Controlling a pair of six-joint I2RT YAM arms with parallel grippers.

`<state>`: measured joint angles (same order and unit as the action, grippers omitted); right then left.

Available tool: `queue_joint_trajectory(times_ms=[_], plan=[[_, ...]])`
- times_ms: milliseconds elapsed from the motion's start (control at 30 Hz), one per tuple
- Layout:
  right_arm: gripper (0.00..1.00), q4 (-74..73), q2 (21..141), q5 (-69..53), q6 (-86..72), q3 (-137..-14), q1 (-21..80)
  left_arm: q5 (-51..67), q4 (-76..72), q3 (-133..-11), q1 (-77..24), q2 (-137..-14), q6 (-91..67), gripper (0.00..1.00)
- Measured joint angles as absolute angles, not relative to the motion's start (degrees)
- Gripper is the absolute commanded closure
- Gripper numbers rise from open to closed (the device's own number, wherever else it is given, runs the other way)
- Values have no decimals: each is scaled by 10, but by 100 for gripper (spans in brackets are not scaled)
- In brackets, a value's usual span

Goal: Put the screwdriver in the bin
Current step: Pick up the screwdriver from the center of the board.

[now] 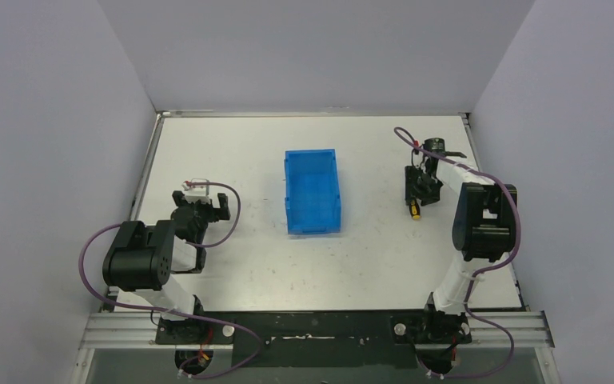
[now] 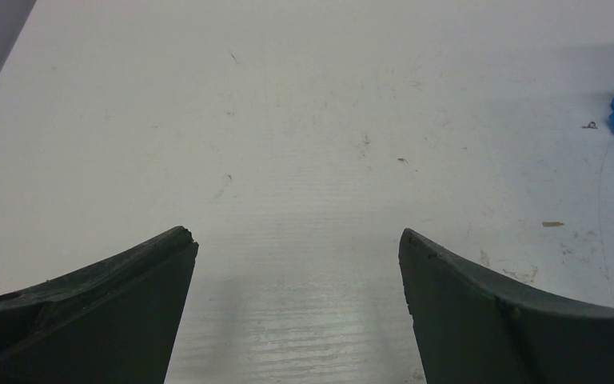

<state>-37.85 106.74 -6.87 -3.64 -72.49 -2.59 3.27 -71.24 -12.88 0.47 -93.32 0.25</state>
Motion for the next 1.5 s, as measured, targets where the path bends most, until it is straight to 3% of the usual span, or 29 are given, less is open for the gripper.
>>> queue_joint_trajectory(times_ms=[333,400,567,833,1500], plan=[[70,-377,1085,-70,-37,-722,-26,33,-712,-129,5,-933,3,3],[78,-377,1085,-71,-37,-722,-26,33,-712,-129,5,-933,3,3],[83,-377,1085,-71,-37,-723,-26,33,-712,-129,5,-933,3,3],[85,-418,1084,-69,-39,-744,-19,33,-712,-129,5,-933,3,3],[85,-573,1024,-55,-45,-956,-6,33,-712,-129,5,-933,3,3]])
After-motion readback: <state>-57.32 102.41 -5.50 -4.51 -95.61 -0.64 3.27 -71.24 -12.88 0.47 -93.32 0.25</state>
